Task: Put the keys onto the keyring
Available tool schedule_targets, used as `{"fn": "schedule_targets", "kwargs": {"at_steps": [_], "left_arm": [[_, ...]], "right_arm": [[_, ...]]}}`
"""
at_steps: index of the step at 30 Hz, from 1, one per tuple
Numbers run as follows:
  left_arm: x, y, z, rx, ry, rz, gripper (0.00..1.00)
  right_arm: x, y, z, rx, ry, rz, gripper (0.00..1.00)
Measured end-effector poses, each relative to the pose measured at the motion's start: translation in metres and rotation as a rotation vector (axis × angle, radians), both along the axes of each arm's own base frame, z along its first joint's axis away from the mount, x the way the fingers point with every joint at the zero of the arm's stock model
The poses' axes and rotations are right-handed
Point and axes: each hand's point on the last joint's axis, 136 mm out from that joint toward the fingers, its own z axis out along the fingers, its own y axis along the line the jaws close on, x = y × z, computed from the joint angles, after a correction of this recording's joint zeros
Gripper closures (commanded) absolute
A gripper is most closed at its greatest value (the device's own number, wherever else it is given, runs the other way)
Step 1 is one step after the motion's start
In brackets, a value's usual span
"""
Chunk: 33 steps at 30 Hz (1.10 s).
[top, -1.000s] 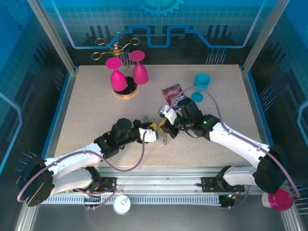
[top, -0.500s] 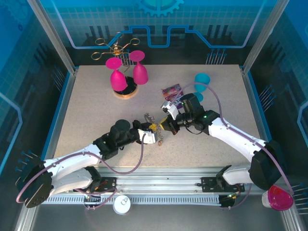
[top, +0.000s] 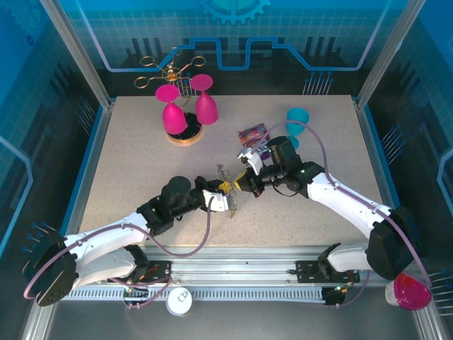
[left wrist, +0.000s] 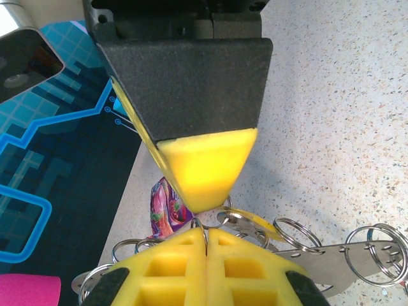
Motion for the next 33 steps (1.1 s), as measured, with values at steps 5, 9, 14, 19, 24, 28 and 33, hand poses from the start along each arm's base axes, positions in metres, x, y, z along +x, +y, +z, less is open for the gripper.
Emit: {"fn": "schedule_targets", "kwargs": {"at_steps": [5,9,14,19,24,28,33], "left_arm": [[-0.003,-0.001,-0.001,-0.020,0.016,-0.009,1.00],[-0.005,0.000,-0.002,-0.039,0.031,-0.010,1.00],[-0.006,0.000,-0.004,-0.078,0.049,0.001,1.00],[-0.002,0.004,0.001,-0.158,0.076,0.031,1.00],[-0.001,0.004,0.009,-0.230,0.092,0.043,1.00],[0.000,0.004,0.017,-0.272,0.093,0.046,1.00],[0.004,0.006,0.020,-0.306,0.106,0.062,1.00]], "right_arm": [[0.005,0.000,0.005,0.039,0.019,-0.005,1.00],[0.007,0.002,0.000,0.057,0.055,0.010,1.00],[0.006,0.005,0.000,0.070,0.064,0.027,1.00],[0.009,0.005,0.003,0.081,0.049,0.025,1.00],[0.012,0.007,0.006,0.098,0.034,0.021,1.00],[0.014,0.008,0.009,0.109,0.031,0.016,1.00],[0.016,0.004,0.011,0.112,0.018,0.000,1.00]]}}
